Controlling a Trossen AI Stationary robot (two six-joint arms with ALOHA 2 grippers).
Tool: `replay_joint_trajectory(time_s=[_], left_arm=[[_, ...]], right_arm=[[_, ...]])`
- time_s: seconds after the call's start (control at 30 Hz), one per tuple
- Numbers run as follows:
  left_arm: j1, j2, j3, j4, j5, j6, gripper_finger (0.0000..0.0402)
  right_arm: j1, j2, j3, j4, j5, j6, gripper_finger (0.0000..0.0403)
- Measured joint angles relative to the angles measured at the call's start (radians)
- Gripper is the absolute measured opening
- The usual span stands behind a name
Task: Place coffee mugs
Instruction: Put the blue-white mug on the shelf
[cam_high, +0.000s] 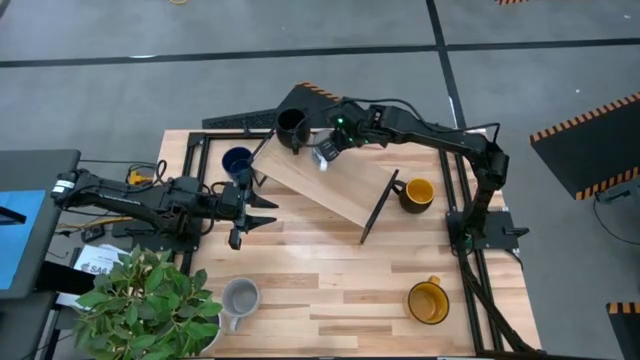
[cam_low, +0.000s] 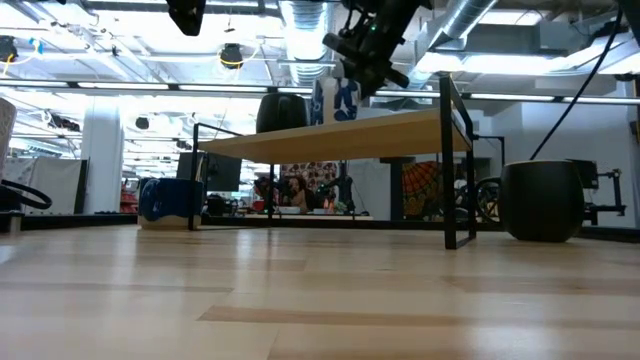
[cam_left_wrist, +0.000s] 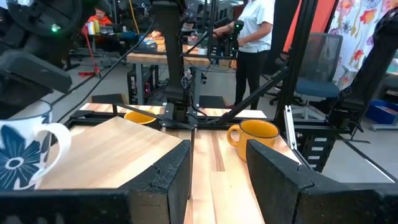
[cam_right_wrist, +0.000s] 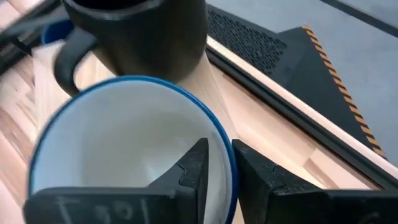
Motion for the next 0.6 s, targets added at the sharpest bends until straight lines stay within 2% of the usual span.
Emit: replay_joint_trajectory(time_s=[0.6], left_arm=[[0.000, 0.000, 0.000, -0.005, 0.000, 0.000, 0.0140]], right_arm=[[-0.028, -0.010, 0.000, 0.130, 0.002, -0.007, 0.0103]])
